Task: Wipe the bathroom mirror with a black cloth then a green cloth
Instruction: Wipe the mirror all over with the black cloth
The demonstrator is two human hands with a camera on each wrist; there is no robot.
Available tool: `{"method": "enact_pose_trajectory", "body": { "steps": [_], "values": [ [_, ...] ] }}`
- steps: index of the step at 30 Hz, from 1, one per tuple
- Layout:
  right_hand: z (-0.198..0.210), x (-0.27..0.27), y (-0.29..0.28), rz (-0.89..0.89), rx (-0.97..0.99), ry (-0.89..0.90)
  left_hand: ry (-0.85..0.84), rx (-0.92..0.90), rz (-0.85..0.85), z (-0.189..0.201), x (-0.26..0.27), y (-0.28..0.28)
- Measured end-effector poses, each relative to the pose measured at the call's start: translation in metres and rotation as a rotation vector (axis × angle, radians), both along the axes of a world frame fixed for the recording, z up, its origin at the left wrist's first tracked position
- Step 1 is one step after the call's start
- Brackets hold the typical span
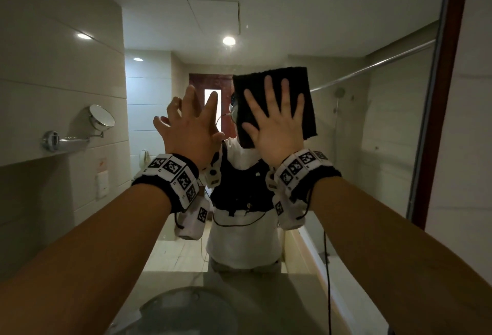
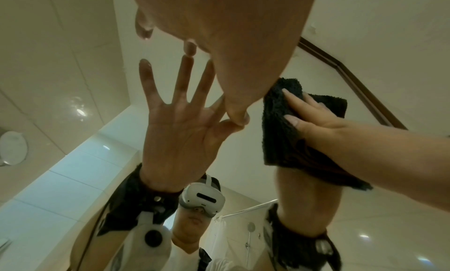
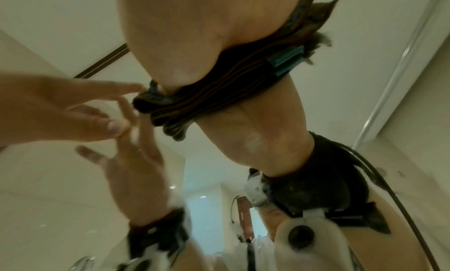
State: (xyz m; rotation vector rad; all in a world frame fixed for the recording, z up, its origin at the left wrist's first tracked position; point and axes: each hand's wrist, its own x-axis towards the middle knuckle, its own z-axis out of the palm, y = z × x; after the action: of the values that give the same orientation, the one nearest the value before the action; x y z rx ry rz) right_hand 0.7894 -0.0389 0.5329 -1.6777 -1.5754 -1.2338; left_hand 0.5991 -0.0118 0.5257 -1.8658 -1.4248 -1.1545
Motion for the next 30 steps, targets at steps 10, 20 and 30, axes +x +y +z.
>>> {"method": "enact_pose_trajectory", "body": {
  "steps": [10, 20, 30],
  "values": [
    [0.02, 0.046, -0.016, 0.0, 0.09, 0.222, -0.034, -0.022, -0.05, -0.001, 0.004, 0.001],
    [-0.02, -0.01, -0.006, 0.033, -0.098, -0.013, -0.018, 0.002, -0.024, -0.002, 0.001, 0.001],
    [0.003, 0.079, -0.029, -0.038, 0.072, 0.262, -0.007, -0.018, -0.008, -0.001, 0.0, 0.0]
  ]
}}
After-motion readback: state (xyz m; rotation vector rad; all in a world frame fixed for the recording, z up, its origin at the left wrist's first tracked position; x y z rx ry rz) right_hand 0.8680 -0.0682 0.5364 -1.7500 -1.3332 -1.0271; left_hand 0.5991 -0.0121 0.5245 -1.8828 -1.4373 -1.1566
